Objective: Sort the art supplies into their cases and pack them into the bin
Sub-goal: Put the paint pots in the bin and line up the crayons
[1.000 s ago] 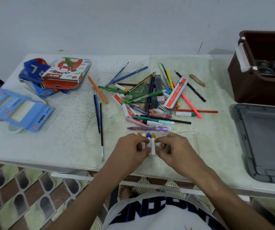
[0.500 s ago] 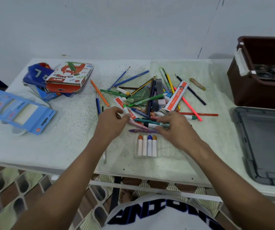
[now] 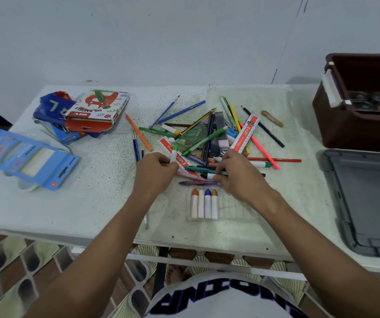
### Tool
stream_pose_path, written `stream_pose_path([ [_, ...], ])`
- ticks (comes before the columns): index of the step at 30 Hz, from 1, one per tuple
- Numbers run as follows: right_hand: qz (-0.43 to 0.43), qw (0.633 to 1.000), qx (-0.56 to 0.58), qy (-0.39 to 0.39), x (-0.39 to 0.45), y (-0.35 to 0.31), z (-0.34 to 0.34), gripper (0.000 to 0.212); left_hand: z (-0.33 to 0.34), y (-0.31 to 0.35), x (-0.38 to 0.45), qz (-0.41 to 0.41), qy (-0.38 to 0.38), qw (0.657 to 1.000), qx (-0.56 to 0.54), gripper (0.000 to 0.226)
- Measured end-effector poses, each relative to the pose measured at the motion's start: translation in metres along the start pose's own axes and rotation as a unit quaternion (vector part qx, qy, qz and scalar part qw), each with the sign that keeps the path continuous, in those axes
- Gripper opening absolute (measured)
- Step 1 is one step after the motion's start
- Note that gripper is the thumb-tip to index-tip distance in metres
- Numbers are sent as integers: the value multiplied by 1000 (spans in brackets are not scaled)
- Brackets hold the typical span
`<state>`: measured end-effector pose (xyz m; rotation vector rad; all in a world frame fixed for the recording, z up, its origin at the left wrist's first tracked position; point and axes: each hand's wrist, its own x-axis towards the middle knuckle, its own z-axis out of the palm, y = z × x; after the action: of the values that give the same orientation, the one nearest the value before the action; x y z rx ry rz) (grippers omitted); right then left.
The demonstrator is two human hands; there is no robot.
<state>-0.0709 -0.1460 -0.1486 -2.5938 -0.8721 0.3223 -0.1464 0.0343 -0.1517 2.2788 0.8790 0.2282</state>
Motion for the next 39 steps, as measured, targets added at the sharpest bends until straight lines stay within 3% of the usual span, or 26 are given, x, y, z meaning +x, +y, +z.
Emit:
stream_pose_path([
  [6,-38,999,-16,9,-2,3,2,20,-3,-3,-6,-2,17,1000,-19,16],
  [10,-21,999,42,23,-6,5,-6,13,-7,0,-21,4,16,999,-42,18],
  [15,-17,992,105,67,-34,12,-16,13,-5,9,-60,57,-64,995,-56,17],
  [20,36,987,155,33,-75,17,-18,11,7,12,-92,83,-143,983,-78,17],
  [26,66,983,168,34,-83,16,-2,17,17,18,-101,120,-160,978,-55,18],
  [39,44,980,191,41,-78,20,13,22,29,22,-93,179,-163,970,17,29],
])
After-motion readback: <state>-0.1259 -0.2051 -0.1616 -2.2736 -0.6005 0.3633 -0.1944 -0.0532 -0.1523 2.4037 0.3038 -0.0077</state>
